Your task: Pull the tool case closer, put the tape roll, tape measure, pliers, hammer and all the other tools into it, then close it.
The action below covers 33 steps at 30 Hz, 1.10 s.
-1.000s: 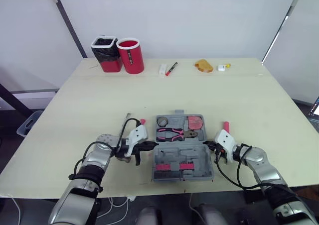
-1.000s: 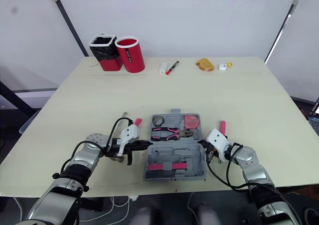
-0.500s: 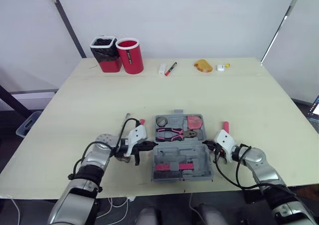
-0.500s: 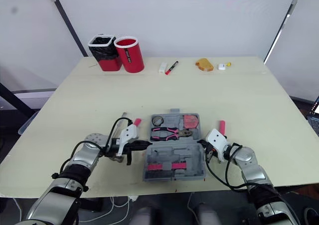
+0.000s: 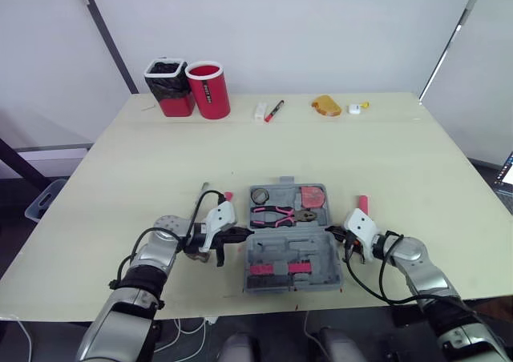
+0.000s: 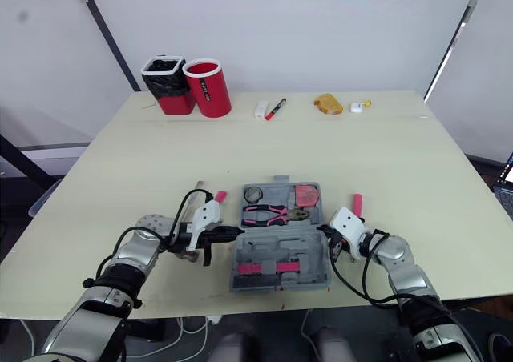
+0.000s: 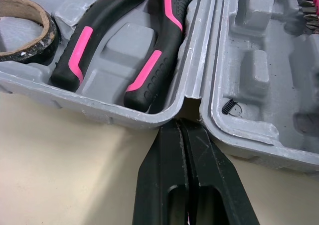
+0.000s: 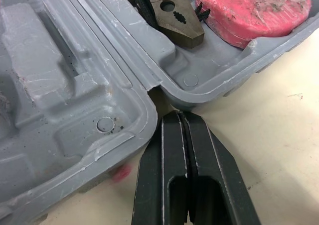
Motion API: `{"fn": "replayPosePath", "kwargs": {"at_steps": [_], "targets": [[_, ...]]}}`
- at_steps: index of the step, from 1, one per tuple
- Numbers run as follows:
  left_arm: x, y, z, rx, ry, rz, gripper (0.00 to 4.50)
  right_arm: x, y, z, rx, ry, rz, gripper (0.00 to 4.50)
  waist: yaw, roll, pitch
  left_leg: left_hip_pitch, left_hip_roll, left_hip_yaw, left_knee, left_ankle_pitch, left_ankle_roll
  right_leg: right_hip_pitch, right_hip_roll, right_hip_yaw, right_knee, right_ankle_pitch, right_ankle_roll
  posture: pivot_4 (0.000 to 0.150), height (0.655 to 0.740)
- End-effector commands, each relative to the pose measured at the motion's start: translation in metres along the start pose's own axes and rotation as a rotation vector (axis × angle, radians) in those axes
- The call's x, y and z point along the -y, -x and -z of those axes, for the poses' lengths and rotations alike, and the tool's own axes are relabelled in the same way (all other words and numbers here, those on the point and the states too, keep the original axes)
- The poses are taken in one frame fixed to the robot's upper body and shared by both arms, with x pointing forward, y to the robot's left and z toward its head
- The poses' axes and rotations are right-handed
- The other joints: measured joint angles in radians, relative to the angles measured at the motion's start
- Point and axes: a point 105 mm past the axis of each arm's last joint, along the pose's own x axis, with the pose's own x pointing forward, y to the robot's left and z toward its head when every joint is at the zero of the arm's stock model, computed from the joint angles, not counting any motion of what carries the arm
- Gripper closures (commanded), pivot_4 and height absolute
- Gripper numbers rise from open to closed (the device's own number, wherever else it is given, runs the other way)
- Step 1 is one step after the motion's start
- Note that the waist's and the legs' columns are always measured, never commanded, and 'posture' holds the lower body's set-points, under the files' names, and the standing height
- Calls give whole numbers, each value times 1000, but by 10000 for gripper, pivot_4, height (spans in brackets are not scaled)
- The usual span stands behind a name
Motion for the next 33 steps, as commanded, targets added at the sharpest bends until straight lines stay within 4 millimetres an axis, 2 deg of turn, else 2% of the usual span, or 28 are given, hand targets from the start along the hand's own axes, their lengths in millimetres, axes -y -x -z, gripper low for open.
{"fn": "replayPosePath", "kwargs": {"at_steps": [1, 16, 24, 30, 33], "targets": [[3, -2, 1, -8, -14, 17, 44352, -2, -1, -13, 25, 33, -26, 45000, 0, 0, 0, 0, 0, 0, 0, 0, 0, 0, 0, 0, 0, 0, 0, 1500, 7400], [-6, 28, -1, 12, -25, -46, 44352, 8, 34, -15, 23, 21, 40, 45000, -5, 0, 0, -1, 0, 0, 0, 0, 0, 0, 0, 0, 0, 0, 0, 1500, 7400], [-11, 72, -23, 203, 14, -178, 44352, 14, 77, -30, 186, -91, 192, 45000, 7, 0, 1, -2, 0, -1, 0, 0, 0, -1, -1, -1, -1, 0, 0, 1500, 7400], [-7, 105, -18, 289, 67, -321, 44352, 8, 115, -15, 206, -142, 316, 45000, 15, 0, 1, -1, 0, 0, 0, 0, 0, -1, -1, 0, -1, 0, 0, 1500, 7400], [-2, 128, 1, 294, 140, -442, 44352, 4, 135, -3, 210, -176, 401, 45000, 16, 0, 1, -1, 0, 0, -1, 0, 0, -1, -1, 0, -1, 0, 0, 1500, 7400]]}}
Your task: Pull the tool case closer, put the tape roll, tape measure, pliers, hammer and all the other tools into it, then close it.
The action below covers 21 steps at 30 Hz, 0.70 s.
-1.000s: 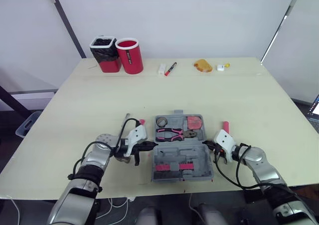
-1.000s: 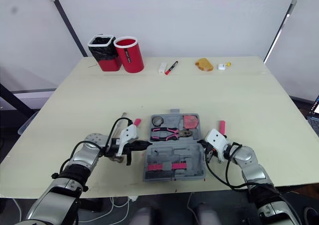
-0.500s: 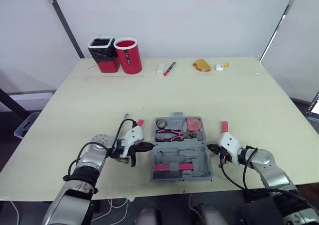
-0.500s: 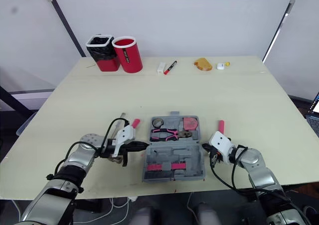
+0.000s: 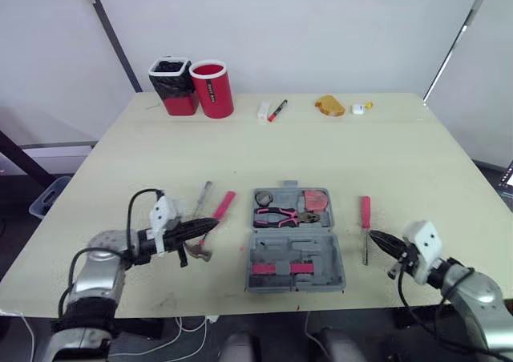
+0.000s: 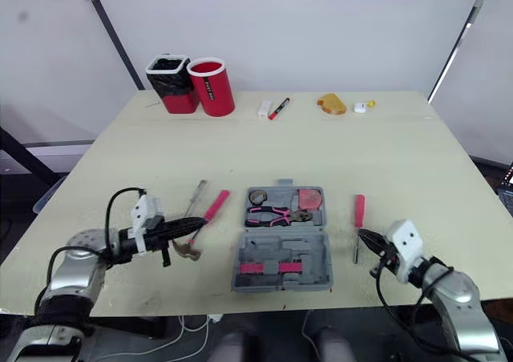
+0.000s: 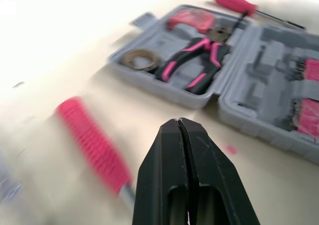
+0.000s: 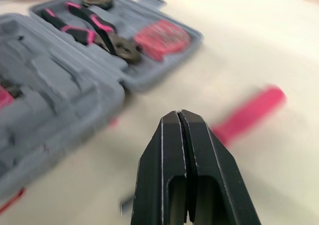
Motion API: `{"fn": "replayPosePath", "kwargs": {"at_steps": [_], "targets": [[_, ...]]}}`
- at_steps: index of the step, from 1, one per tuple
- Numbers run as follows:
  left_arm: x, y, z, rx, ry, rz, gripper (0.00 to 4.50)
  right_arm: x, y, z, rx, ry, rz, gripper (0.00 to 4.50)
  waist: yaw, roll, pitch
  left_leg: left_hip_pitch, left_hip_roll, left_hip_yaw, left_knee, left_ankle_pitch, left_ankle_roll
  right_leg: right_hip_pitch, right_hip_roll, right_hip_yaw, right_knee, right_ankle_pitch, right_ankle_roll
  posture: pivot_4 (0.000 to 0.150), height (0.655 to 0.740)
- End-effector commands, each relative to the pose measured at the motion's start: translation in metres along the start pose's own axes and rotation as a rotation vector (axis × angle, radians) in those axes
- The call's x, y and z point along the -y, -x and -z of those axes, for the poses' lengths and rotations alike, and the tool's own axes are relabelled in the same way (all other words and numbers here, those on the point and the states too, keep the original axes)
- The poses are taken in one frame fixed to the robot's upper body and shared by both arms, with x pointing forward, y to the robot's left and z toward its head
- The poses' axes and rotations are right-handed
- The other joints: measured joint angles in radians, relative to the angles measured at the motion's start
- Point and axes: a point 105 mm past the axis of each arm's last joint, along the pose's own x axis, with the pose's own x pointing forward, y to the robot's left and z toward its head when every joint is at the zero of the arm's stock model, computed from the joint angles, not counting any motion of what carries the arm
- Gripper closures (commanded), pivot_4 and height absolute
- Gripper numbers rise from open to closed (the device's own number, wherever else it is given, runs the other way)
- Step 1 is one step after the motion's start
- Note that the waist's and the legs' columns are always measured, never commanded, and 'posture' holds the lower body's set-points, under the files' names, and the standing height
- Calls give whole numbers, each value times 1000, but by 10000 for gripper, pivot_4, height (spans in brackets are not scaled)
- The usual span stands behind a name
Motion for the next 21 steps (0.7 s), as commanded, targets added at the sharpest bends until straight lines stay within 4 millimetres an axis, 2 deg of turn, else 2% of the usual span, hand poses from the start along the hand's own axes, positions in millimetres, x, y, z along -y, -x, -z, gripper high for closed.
{"fn": "replayPosePath", "kwargs": {"at_steps": [1, 4, 5, 7, 8, 11, 14, 15, 16, 21], "targets": [[-11, 28, -2, 30, 11, -136, 44352, 10, 21, -8, 66, 16, 95, 45000, 0, 0, 0, 0, 0, 0, 0, 0, 0, 0, 0, 0, 0, 0, 0, 1500, 7400], [-7, 47, 10, 9, 51, -199, 44352, 13, 40, 1, 62, 5, 156, 45000, 0, 0, 0, 1, 0, 0, 0, 0, 0, 0, 0, 0, 0, 0, 0, 1500, 7400], [-5, 52, 14, 1, 59, -214, 42037, 13, 46, 3, 63, -1, 174, 45000, 0, 0, 0, 1, 0, 1, 0, 0, 0, 0, -1, 0, 0, 0, 0, 1500, 7400], [-2, 65, 20, -12, 83, -255, 37776, 13, 60, 7, 57, -12, 197, 39869, 0, 0, 0, 1, 0, 1, -1, 0, 0, 0, -1, 0, 0, 0, 0, 1500, 7400], [-1, 68, 21, -14, 91, -266, 33810, 13, 64, 8, 55, -15, 200, 37055, 1, 0, 0, 1, 0, 1, -1, 0, 0, 0, -1, 0, -1, -2, -2, 1500, 7400], [4, 89, 34, -49, 132, -322, 19005, 10, 84, 13, 48, -43, 226, 21685, 2, 0, 0, 1, 0, 1, 0, 0, 0, 0, -2, 0, -1, -4, -1, 1500, 7400], [10, 107, 48, -87, 171, -370, 6957, 5, 101, 21, 36, -80, 253, 8669, 1, 0, 0, 2, 0, 1, -2, 0, 0, 0, -2, 0, -1, -4, -1, 1500, 7400], [12, 111, 51, -94, 177, -382, 1472, 4, 105, 23, 32, -89, 260, 4145, 1, 0, 0, 2, 1, 1, -2, 0, 0, 0, -2, 0, -2, -5, -1, 1500, 7400], [13, 114, 53, -99, 183, -391, 0, 4, 109, 25, 29, -98, 267, 376, 1, 0, 0, 2, 1, 1, -2, 0, 0, 0, -2, 0, -2, -5, -1, 1500, 7400], [18, 129, 54, -108, 198, -430, 0, 5, 128, 29, 24, -133, 296, 376, 2, 0, 0, 2, 3, 2, -2, 0, -1, 0, -5, 0, -2, -5, -1, 1500, 7400]]}}
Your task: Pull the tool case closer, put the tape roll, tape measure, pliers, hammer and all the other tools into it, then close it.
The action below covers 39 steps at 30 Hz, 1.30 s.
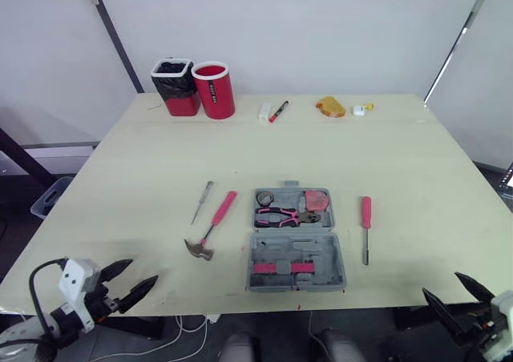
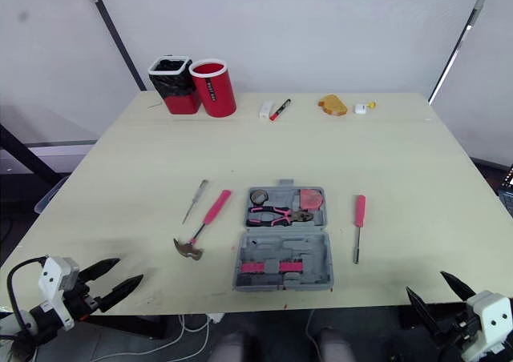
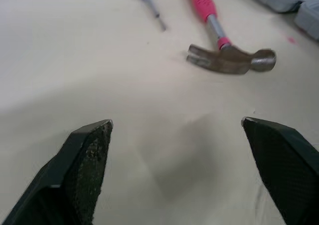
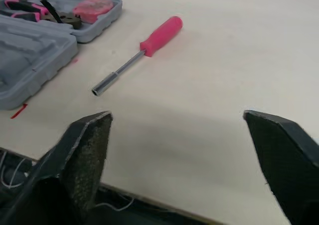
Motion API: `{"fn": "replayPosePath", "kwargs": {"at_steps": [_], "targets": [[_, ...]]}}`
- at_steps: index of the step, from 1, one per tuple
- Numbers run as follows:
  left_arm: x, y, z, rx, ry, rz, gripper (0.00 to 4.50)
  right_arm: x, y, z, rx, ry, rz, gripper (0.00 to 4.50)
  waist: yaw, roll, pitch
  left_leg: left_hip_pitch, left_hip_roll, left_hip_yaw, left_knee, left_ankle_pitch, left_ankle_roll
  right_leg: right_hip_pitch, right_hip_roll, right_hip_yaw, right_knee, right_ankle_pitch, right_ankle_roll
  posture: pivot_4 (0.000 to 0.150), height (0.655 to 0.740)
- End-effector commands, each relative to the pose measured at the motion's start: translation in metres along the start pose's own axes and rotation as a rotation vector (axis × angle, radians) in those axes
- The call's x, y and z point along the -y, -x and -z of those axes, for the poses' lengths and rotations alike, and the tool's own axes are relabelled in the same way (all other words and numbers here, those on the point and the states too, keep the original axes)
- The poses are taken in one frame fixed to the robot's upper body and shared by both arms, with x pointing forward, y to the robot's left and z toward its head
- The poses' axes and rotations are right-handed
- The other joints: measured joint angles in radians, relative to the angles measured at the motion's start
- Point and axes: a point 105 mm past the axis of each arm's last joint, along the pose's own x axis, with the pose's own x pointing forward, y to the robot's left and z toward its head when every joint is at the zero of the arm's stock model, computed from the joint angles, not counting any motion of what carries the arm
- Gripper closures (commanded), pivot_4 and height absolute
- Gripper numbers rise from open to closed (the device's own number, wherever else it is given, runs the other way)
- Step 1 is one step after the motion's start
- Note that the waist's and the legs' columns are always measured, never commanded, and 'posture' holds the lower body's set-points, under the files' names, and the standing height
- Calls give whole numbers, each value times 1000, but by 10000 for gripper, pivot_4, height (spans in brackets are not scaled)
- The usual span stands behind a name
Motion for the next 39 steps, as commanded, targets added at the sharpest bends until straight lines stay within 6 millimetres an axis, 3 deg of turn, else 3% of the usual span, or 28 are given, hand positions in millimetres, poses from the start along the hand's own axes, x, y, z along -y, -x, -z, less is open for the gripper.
{"fn": "replayPosePath", "kwargs": {"at_steps": [1, 6, 15, 27, 39], "targets": [[-6, 11, -12, 44, -29, -39, 0, 10, 14, -9, 32, 16, 31, 376, 0, 0, 0, 0, 0, 0, 0, 0, 0, 0, -1, 0, 0, 0, 0, 1500, 7400], [-2, 11, -11, 51, -22, -33, 0, 13, 18, -6, 24, 9, 22, 376, 0, 0, 0, 0, 0, 0, -1, 0, 0, 0, -7, -1, -2, 0, 0, 1500, 7400], [6, -7, -27, 84, -43, 4, 0, -1, 1, -14, 42, 8, -93, 376, 1, 0, 0, -1, -2, 0, -2, 0, 0, 0, -8, -1, -2, 0, 0, 1500, 7400], [10, -60, -60, 97, -44, -16, 0, -38, -35, -56, 121, 39, -375, 376, 2, 0, 0, -1, -4, 0, -1, 0, 0, 1, 0, -1, -3, 3, -3, 1500, 7400], [14, -127, -80, 135, 77, -268, 0, -86, -69, -95, 230, 97, -636, 376, 4, -1, 0, -1, -4, -3, 1, 0, 0, 4, 4, -1, -2, 6, 1, 1500, 7400]]}}
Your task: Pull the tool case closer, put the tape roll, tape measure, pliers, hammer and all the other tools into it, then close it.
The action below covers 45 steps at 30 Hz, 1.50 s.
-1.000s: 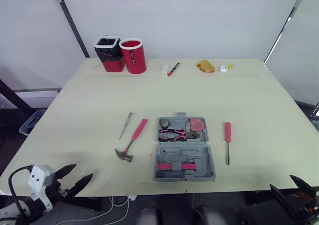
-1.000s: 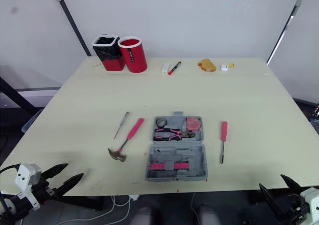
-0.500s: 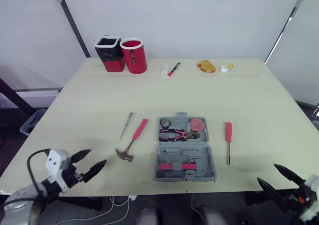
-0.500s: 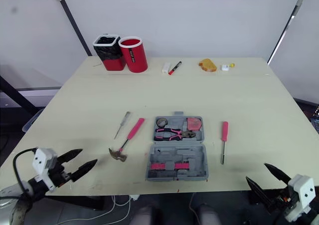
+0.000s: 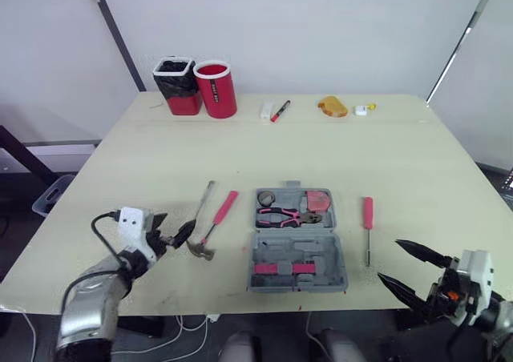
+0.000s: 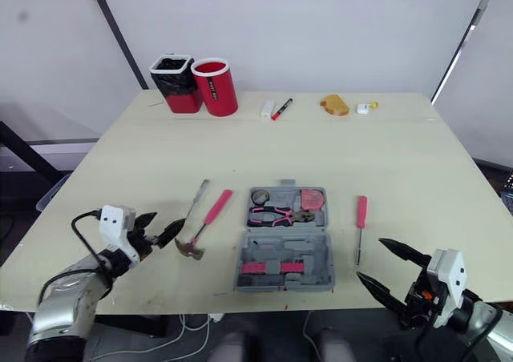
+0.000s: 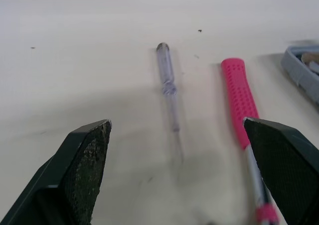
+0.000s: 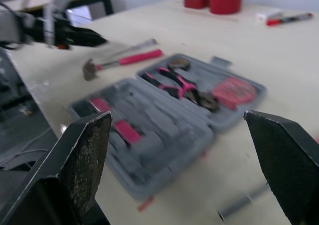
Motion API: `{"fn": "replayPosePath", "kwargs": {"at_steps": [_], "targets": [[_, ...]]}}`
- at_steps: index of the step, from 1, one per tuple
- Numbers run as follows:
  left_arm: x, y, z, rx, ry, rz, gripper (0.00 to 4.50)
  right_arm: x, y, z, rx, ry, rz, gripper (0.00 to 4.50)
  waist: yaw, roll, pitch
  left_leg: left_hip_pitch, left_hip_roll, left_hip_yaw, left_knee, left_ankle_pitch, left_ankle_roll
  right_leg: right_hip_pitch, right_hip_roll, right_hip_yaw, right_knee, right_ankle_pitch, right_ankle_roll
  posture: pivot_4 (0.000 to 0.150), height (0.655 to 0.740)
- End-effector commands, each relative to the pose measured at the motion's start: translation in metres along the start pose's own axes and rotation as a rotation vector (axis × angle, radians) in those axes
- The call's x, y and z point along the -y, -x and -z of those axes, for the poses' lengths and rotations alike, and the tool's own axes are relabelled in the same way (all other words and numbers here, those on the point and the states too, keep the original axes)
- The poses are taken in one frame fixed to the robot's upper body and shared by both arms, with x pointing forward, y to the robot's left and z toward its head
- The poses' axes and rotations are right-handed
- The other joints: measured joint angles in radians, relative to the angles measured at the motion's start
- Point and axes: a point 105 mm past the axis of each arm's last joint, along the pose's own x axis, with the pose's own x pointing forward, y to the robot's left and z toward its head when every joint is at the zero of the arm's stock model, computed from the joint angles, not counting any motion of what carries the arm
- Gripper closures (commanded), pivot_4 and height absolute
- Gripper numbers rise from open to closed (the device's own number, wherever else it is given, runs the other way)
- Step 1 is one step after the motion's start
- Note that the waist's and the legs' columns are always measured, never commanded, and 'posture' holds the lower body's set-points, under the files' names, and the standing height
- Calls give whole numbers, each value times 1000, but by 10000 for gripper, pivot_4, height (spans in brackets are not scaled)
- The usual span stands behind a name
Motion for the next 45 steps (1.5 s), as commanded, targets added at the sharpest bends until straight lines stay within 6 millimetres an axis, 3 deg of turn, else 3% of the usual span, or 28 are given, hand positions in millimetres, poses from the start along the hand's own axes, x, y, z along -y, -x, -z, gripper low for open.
{"fn": "replayPosePath", "kwargs": {"at_steps": [1, 11, 19, 22, 25, 29, 30, 39, 45], "targets": [[2, -12, -11, 19, -34, -57, 0, -1, -13, -17, 31, 74, -46, 376, -1, 0, 0, 0, 0, 0, 0, 0, 0, 0, 0, 0, 0, 0, 0, 1500, 7400], [6, -55, -11, -18, -42, -119, 0, 16, -36, -31, 40, 175, -39, 376, 1, -1, 0, -1, -1, -2, 1, 0, 0, 1, 1, -1, 0, 0, 0, 1500, 7400], [-2, -73, -7, -71, -41, -151, 0, 18, -40, -33, 35, 189, -12, 376, 1, -1, 0, -1, -1, -3, 1, 0, 0, 2, 1, -2, 0, 0, 0, 1500, 7400], [-3, -75, -1, -99, -42, -148, 7723, 17, -40, -34, 33, 193, -7, 0, 1, -1, 0, -1, -1, -3, 1, 0, 0, 2, 1, -2, 0, 0, 0, 1500, 7400], [-2, -75, 1, -100, -35, -143, 21077, 17, -39, -34, 27, 199, -3, 0, 1, -1, 0, -1, -1, -3, 1, 0, 0, 2, 1, -2, 0, 0, 0, 1500, 7400], [-1, -76, 4, -100, -28, -140, 42207, 17, -39, -33, 19, 206, -4, 0, 5, -1, 0, -1, -1, -3, 1, 0, 0, 2, 1, -2, 0, 0, 0, 1500, 7400], [-1, -76, 4, -98, -26, -140, 44248, 17, -39, -33, 19, 207, -4, 0, 5, -1, 0, -1, -1, -3, 1, 0, 0, 2, 1, -2, 0, 0, 0, 1500, 7400], [-5, -69, 0, -80, -46, -138, 44248, 18, -44, -32, 29, 210, -22, 0, 4, -1, 0, -1, -1, -4, 1, 0, 0, 2, 1, -3, 0, 0, 0, 1500, 7400], [-11, -35, -9, -59, -106, -121, 44248, 11, -44, -32, 36, 193, -69, 0, -7, -1, 0, -1, 0, -4, 1, 0, 0, 2, 1, -2, 0, 0, 0, 1500, 7400]]}}
